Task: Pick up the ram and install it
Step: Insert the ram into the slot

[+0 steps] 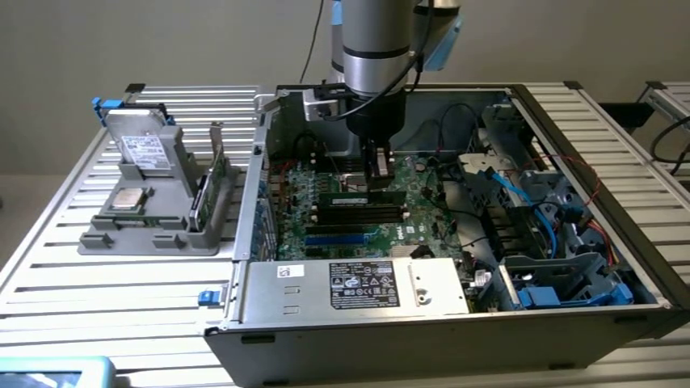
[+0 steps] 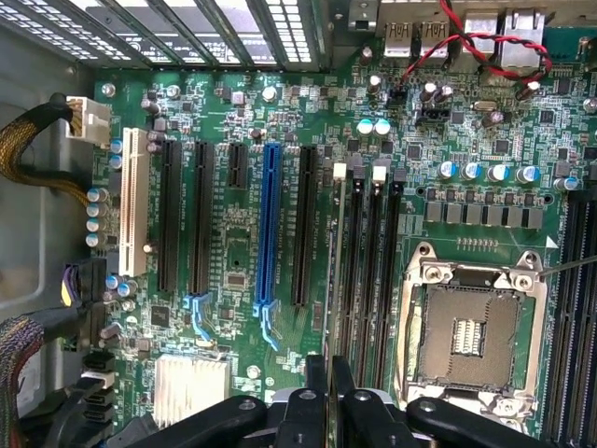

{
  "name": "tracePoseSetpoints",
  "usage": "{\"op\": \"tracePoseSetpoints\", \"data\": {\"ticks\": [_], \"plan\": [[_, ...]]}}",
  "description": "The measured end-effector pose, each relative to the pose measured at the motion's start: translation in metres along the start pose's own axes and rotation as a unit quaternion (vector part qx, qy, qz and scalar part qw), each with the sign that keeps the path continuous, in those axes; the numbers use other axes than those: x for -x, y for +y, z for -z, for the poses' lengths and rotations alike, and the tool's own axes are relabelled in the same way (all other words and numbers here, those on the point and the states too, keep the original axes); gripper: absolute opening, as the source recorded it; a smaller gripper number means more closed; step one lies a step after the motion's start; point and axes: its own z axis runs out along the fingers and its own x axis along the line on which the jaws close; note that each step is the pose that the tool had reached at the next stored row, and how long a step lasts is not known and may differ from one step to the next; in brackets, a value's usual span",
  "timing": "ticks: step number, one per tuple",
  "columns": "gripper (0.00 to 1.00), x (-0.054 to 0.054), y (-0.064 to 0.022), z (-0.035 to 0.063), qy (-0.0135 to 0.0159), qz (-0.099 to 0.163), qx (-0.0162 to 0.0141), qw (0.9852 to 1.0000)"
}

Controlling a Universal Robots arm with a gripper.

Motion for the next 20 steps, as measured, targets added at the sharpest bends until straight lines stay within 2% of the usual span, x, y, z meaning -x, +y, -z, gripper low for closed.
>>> {"op": "tracePoseSetpoints", "data": {"ticks": [20], "plan": [[0.14, 0.0045, 0.0009, -0.0091, 0.0001, 0.000, 0.0000, 1.0000]]}}
